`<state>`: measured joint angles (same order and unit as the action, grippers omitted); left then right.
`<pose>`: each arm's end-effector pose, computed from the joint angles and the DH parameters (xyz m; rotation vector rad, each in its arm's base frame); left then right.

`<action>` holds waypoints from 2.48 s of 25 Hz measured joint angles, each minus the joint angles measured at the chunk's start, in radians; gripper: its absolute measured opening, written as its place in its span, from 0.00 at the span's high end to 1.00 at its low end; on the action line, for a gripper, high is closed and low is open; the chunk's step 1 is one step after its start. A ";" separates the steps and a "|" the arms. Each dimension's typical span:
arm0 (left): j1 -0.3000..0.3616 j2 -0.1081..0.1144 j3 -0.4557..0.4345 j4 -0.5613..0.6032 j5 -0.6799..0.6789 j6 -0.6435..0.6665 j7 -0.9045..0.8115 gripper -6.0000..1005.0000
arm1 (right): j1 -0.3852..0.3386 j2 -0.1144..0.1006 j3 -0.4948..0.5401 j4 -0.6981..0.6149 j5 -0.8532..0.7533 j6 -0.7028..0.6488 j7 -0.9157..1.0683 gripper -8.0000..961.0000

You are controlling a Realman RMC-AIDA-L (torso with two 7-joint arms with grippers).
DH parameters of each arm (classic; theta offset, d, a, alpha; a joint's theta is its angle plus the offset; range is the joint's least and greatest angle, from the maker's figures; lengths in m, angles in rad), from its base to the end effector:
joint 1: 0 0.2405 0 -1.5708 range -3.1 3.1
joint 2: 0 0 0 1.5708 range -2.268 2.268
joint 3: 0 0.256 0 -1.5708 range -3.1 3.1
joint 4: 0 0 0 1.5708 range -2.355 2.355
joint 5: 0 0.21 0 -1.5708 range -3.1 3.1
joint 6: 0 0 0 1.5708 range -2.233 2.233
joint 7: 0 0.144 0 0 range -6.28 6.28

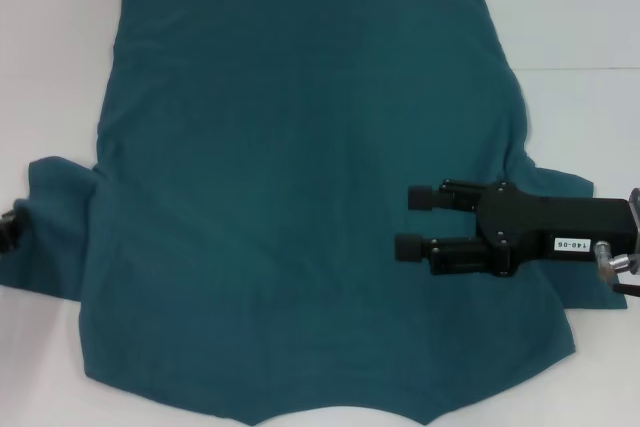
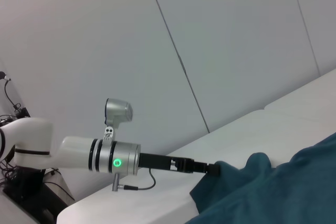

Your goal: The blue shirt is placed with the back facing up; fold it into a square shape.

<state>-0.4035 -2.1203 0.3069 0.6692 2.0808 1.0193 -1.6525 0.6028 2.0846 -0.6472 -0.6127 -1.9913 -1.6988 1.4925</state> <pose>-0.3941 0.3219 0.0487 -1.7715 -1.2923 -0.5362 0.2282 0.3291 -0.0039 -2.8312 0.7183 0.9109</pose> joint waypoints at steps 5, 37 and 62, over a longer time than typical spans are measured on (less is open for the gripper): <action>-0.009 0.009 -0.002 0.020 0.003 -0.010 -0.001 0.99 | 0.000 0.000 0.000 0.002 0.001 0.001 0.000 0.05; -0.029 0.016 0.007 0.097 0.006 0.110 -0.047 0.99 | 0.000 0.000 -0.005 0.015 0.011 0.001 0.000 0.05; -0.107 -0.043 0.044 -0.061 -0.068 0.322 -0.129 0.90 | -0.012 0.000 -0.009 0.030 0.009 -0.006 -0.012 0.05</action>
<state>-0.5103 -2.1632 0.3511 0.6079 2.0123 1.3414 -1.7817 0.5905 2.0846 -0.6566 -0.5823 -1.9821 -1.7048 1.4805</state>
